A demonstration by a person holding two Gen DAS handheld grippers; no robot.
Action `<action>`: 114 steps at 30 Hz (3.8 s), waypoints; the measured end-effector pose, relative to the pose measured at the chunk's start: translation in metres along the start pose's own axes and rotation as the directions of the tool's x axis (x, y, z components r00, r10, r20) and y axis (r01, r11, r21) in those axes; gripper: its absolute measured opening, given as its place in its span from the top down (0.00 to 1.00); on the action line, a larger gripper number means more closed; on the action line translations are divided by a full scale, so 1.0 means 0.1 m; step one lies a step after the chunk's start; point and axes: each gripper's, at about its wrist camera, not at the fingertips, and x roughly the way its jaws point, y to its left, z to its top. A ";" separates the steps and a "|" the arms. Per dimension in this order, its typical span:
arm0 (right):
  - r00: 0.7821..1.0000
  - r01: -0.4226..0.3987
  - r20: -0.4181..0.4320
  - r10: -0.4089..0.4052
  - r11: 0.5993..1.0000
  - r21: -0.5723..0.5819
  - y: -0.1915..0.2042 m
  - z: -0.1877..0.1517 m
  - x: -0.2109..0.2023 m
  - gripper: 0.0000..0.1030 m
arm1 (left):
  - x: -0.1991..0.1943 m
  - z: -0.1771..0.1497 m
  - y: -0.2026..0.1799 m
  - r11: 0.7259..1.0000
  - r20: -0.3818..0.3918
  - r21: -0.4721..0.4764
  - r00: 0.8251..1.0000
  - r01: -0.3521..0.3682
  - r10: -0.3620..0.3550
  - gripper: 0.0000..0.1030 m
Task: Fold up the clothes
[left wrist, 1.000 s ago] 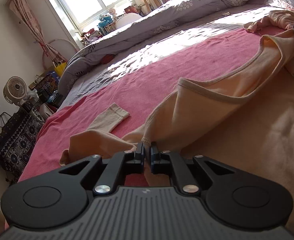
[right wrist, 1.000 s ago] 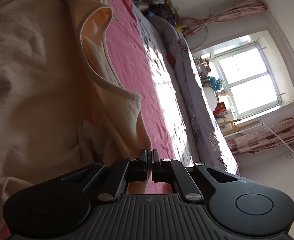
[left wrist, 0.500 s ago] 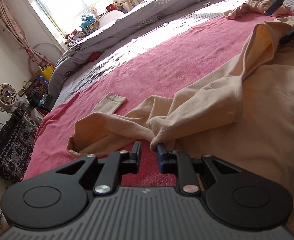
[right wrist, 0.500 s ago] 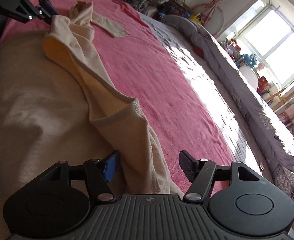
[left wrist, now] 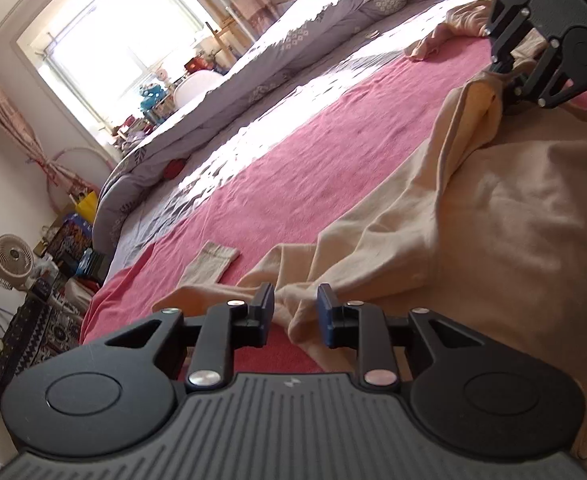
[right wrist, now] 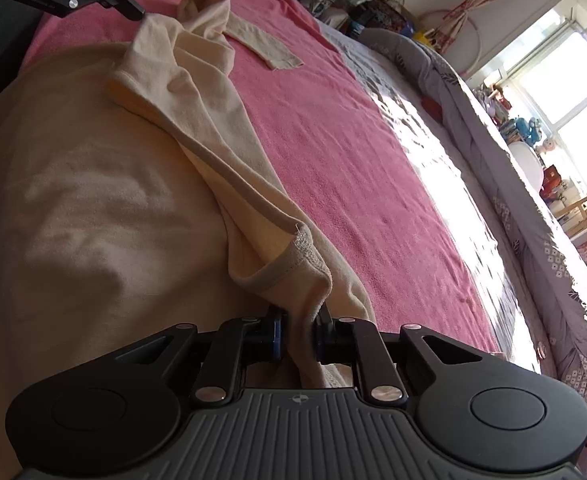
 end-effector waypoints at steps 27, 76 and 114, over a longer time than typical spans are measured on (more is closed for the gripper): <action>0.994 0.085 0.057 -0.096 0.982 0.169 -0.53 0.12 -0.31 0.86 | 0.29 0.11 -0.59 0.934 0.013 0.344 0.994 0.101 -0.112 0.55; 0.990 0.113 0.063 -0.126 0.979 0.172 -0.37 -0.09 -0.59 0.69 | 0.52 0.55 -0.08 0.954 -0.011 -0.082 0.958 -0.288 0.288 0.93; 0.938 0.345 0.034 -0.345 0.938 -0.007 0.36 0.09 0.24 0.88 | 0.49 0.54 0.30 0.931 -0.040 -0.277 0.971 -0.237 0.235 0.89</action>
